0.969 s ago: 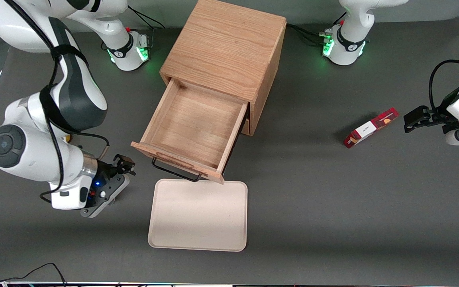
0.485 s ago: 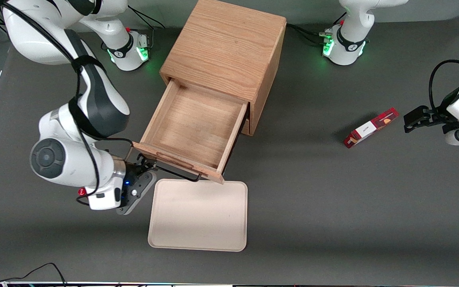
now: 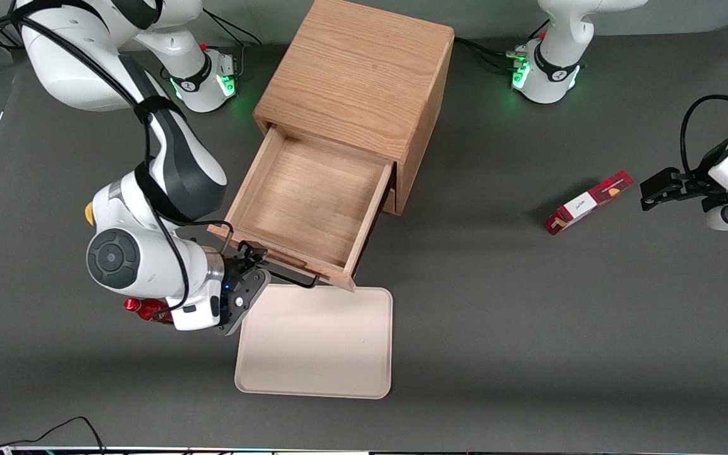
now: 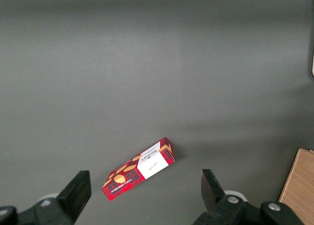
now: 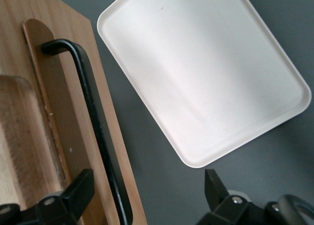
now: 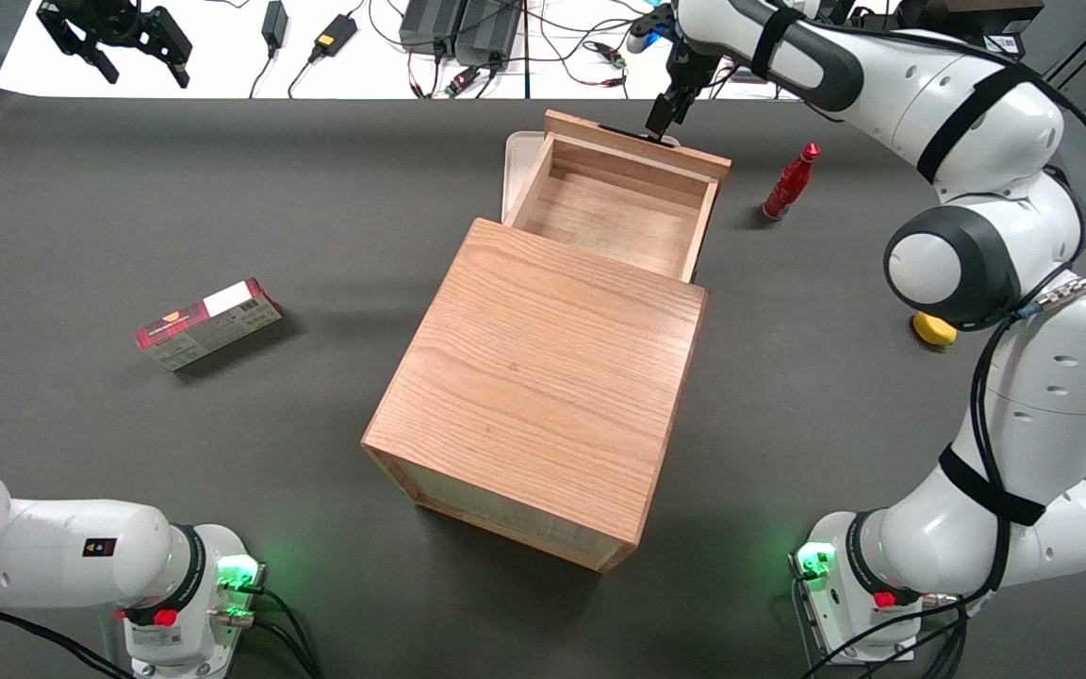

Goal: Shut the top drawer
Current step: 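Lower the right gripper against the drawer front beside the handle, then push the drawer front with the right gripper into the cabinet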

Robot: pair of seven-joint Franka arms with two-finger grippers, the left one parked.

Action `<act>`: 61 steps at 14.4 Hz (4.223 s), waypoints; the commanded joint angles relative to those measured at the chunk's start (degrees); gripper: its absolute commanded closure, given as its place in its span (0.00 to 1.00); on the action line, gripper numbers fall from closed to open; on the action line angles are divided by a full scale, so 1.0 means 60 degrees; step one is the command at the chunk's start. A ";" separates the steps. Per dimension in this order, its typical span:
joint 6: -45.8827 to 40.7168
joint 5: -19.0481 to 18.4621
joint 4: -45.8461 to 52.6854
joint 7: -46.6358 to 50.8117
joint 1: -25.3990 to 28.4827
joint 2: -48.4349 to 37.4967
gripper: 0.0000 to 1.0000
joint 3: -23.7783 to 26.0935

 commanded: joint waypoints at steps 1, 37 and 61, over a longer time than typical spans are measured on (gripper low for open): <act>-0.0123 0.0166 0.0339 -0.0268 0.0066 0.0380 0.00 -0.0017; 0.0053 0.1060 -0.3234 0.0112 0.0915 -0.1889 0.00 -0.0047; 0.0068 0.2289 -0.5051 0.1021 0.1326 -0.3047 0.00 0.0525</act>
